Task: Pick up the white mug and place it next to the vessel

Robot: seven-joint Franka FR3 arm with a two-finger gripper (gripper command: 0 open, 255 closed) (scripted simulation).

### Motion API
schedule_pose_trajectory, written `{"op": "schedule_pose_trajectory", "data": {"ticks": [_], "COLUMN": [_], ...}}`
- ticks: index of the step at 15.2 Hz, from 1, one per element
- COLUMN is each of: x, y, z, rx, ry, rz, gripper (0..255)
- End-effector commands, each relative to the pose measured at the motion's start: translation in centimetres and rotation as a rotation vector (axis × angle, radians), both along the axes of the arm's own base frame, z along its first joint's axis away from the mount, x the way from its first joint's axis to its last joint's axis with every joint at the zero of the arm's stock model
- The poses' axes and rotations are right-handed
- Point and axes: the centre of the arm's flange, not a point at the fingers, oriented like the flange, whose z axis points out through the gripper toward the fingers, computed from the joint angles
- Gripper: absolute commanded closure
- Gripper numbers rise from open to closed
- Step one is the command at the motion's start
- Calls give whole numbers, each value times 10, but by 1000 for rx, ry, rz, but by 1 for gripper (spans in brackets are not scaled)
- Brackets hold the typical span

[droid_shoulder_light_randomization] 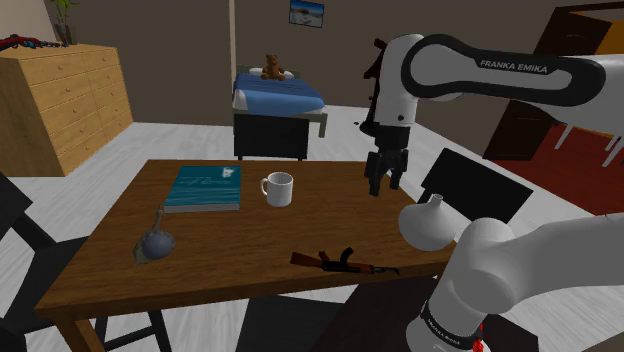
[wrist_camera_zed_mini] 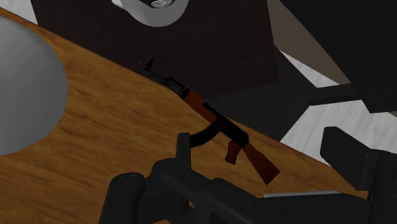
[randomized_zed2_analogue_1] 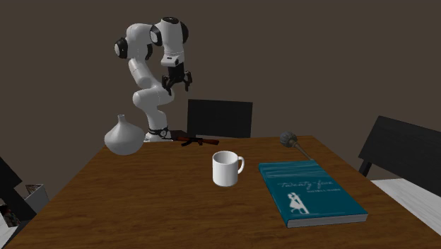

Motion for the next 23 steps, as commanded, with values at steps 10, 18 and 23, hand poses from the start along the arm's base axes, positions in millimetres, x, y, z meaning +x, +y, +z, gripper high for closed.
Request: {"op": "schedule_pose_trajectory", "data": {"ticks": [10, 18, 23], "x": [100, 190, 246], "y": [-25, -47, -62], "z": [-47, -86, -109], "rx": [-33, -62, -80], "ry": [-30, -57, -74], "rz": [2, 3, 4], "gripper": [0, 0, 0]}}
